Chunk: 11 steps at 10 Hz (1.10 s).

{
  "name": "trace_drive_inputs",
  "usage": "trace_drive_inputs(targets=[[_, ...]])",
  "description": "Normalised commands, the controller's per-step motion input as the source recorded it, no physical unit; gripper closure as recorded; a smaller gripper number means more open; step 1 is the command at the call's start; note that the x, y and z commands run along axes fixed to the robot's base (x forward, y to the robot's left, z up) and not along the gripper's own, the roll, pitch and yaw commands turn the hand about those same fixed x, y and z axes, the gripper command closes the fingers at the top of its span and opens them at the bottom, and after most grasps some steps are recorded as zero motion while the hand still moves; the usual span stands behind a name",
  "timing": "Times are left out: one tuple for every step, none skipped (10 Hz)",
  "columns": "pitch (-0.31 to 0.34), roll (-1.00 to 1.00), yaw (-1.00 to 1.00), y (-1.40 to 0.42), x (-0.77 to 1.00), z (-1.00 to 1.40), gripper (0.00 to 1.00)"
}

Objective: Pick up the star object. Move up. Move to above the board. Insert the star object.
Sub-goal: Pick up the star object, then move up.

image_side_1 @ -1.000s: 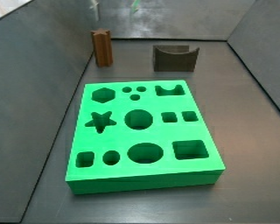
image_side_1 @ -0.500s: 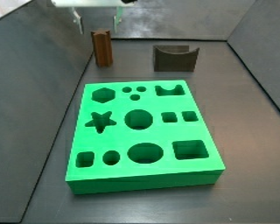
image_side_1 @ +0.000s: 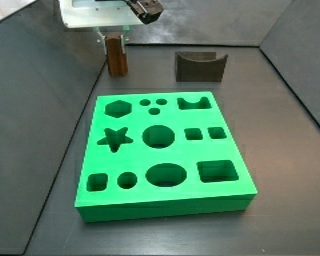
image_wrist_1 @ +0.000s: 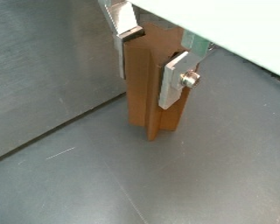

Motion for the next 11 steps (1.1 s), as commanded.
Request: trace_drive_inputs(targets=[[0.0, 0.0, 0.0, 0.0, 0.0, 0.0, 1.0], [0.0, 0.0, 0.0, 0.0, 0.0, 0.0, 1.0], [0.0, 0.0, 0.0, 0.0, 0.0, 0.0, 1.0], [0.0, 0.0, 0.0, 0.0, 0.0, 0.0, 1.0], [0.0, 0.0, 0.0, 0.0, 0.0, 0.0, 1.0], [0.0, 0.0, 0.0, 0.0, 0.0, 0.0, 1.0], [0.0, 0.0, 0.0, 0.0, 0.0, 0.0, 1.0], [0.0, 0.0, 0.0, 0.0, 0.0, 0.0, 1.0], [0.0, 0.0, 0.0, 0.0, 0.0, 0.0, 1.0], [0.0, 0.0, 0.0, 0.0, 0.0, 0.0, 1.0], [0.0, 0.0, 0.0, 0.0, 0.0, 0.83, 1.0]])
